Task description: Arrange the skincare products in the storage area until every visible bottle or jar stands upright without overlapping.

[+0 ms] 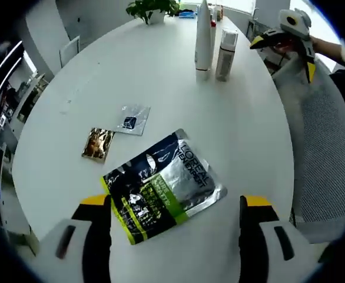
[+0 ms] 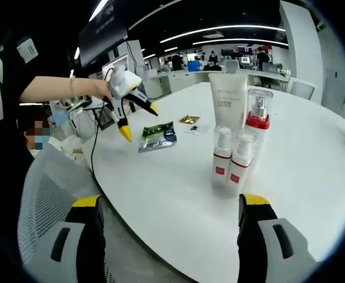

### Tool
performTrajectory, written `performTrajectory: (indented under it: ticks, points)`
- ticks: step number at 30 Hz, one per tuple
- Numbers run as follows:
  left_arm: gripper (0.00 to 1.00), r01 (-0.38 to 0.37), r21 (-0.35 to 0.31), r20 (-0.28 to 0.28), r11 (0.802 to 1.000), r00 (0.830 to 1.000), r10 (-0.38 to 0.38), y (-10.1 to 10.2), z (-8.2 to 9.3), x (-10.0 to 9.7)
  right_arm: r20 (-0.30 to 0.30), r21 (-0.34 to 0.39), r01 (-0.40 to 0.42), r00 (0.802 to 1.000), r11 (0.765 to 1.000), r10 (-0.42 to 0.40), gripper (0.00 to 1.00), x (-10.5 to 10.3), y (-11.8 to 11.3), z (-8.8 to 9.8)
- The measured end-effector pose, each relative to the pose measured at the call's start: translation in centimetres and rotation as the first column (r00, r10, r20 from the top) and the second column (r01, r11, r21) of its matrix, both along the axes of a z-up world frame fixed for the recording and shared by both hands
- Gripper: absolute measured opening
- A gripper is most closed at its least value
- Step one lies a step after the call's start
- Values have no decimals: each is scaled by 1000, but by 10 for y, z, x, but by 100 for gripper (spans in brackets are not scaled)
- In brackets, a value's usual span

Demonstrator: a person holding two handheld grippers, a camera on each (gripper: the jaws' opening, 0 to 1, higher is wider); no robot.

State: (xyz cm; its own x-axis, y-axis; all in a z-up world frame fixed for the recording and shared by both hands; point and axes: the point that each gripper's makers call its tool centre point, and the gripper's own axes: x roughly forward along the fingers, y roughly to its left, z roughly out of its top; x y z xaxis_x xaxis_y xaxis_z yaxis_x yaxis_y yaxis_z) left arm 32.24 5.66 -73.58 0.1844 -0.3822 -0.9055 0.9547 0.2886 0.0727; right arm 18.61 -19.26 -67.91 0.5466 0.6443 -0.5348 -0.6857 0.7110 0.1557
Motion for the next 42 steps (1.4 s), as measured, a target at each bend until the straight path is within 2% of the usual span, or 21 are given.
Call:
performTrajectory:
  ticks: [3,6,11,13,15,18,21,27,31,32,35,42]
  points:
    - [87,55,27,0,998,998,-55,0,-9,1,-7,9,14,1000,1000,-14,94,1,-1,0]
    - [89,87,55,0,995,996,-87,5,-18,10,-17,0,16,1000,1000,-16,93,-1,-2,-2]
    - [87,99,61,-24,993,995,-98,7,-23,14,-28,-8,20,999,1000,-20,93,-1,-4,-5]
    - [86,98,66,-32,993,995,-96,8,-31,23,-32,-3,28,999,1000,-28,93,0,-4,-5]
    - [84,93,61,-41,994,995,-91,8,-27,20,-34,-4,34,999,999,-34,92,0,-4,-5]
    - [79,74,75,-46,994,996,-71,10,-32,23,-39,-4,38,999,999,-38,92,0,-5,-6]
    - [78,59,59,-67,996,996,-55,8,-40,24,-46,-11,32,998,999,-33,91,0,-5,-8]
    - [77,15,47,-90,999,996,-11,7,-38,21,-51,-9,36,998,999,-36,90,0,-5,-9]
    - [78,-39,-6,-80,999,996,39,4,-39,24,-55,-5,38,998,999,-38,90,0,-6,-10]
    - [78,-80,-45,-68,996,995,77,3,-39,27,-56,-7,36,998,999,-36,90,0,-5,-10]
    - [77,-130,-97,-52,987,991,125,-4,-38,27,-56,-8,34,998,999,-34,90,0,-5,-10]
    - [72,-190,-106,-46,976,981,186,-12,-36,15,-60,-2,31,998,1000,-31,89,-1,-3,-9]
